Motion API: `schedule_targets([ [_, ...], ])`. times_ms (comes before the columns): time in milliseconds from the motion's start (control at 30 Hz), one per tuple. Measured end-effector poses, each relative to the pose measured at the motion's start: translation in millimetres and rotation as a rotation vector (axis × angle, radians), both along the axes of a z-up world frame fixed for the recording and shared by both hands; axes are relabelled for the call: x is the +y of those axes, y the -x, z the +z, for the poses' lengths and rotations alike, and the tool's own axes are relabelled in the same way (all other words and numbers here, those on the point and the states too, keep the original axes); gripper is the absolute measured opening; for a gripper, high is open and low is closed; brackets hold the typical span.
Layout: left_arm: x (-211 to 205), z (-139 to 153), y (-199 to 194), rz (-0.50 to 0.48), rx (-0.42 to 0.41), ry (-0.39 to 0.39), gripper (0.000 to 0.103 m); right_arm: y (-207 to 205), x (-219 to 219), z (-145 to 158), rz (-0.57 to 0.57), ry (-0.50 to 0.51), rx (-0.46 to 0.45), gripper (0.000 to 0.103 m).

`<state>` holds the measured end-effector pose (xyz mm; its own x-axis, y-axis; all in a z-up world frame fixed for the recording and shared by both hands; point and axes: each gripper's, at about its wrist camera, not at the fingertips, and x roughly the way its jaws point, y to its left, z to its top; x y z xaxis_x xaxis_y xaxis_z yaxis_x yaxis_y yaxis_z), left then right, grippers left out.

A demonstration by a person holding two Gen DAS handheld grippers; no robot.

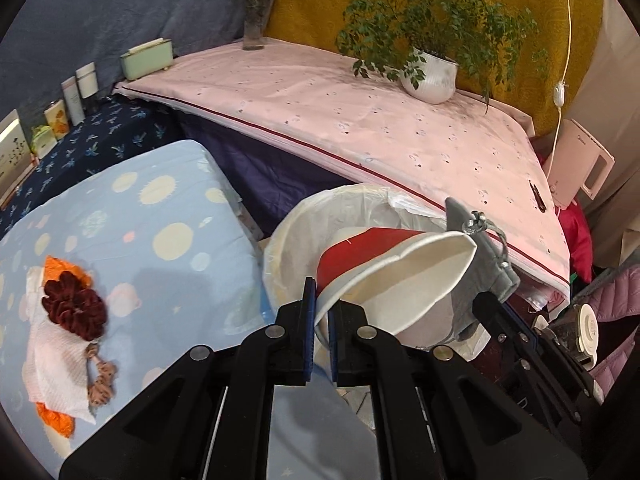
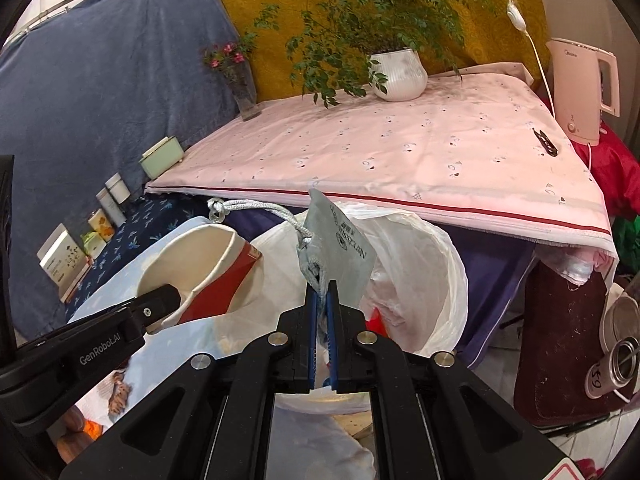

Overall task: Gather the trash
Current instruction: 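Open both tools over the bin to drop the cup and grey pouch, then move both open tools back over the trash pile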

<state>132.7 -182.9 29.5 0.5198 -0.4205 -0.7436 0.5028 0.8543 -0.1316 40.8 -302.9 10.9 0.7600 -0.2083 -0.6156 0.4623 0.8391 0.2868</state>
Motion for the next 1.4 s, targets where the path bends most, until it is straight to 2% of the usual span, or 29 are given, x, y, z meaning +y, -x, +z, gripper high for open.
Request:
schedule_targets([
  [100, -6.2, -5.6, -6.9, -0.013, 0.008, 0.005, 0.009, -5.9, -4.0, -5.2, -0.014, 0.006, 0.009, 0.015],
  [133, -6.9, -7.2, -8.8, -0.016, 0.012, 0.006, 0.013, -8.0, -4.0, -6.6, -0.02, 0.008, 0.014, 0.024],
  [167, -7.8, -8.7, -10.6, -0.014, 0.014, 0.004, 0.028, -9.6, -4.9, -8.0, -0.028, 0.01, 0.014, 0.035],
  [200, -6.9, -9.7, -12.0, -0.003, 0.009, 0.001, 0.045, -10.0, -4.9, -8.8, -0.038, 0.012, 0.012, 0.039],
  [233, -5.0, -9.8, -12.6, 0.008, -0.004, 0.003, 0.048, -10.8, -5.8, -8.8, -0.043, 0.015, 0.01, 0.04],
  [300, -2.4, -10.4, -13.8, 0.015, -0.022, -0.006, 0.049, -13.2, -5.1, -9.8, -0.042, 0.019, 0.016, 0.041],
  [467, 8.4, -13.3, -18.5, 0.031, -0.012, -0.01, 0.049, -16.3, 1.8, -9.4, -0.036, 0.026, 0.021, 0.048],
  [667, 34.8, -14.3, -20.9, 0.075, -0.001, -0.002, 0.049, -19.8, 20.3, -5.2, -0.008, 0.041, 0.025, 0.051],
  [1033, 103.0, -13.6, -25.4, 0.185, 0.01, 0.012, 0.05, -34.6, 73.6, 1.7, 0.083, 0.069, 0.036, 0.052],
  [1167, 130.9, -13.2, -27.0, 0.238, 0.008, 0.01, 0.057, -41.4, 98.2, 2.2, 0.128, 0.075, 0.043, 0.052],
  [1400, 178.3, -14.0, -29.5, 0.321, 0.017, 0.01, 0.057, -51.1, 139.3, 4.3, 0.204, 0.091, 0.054, 0.056],
])
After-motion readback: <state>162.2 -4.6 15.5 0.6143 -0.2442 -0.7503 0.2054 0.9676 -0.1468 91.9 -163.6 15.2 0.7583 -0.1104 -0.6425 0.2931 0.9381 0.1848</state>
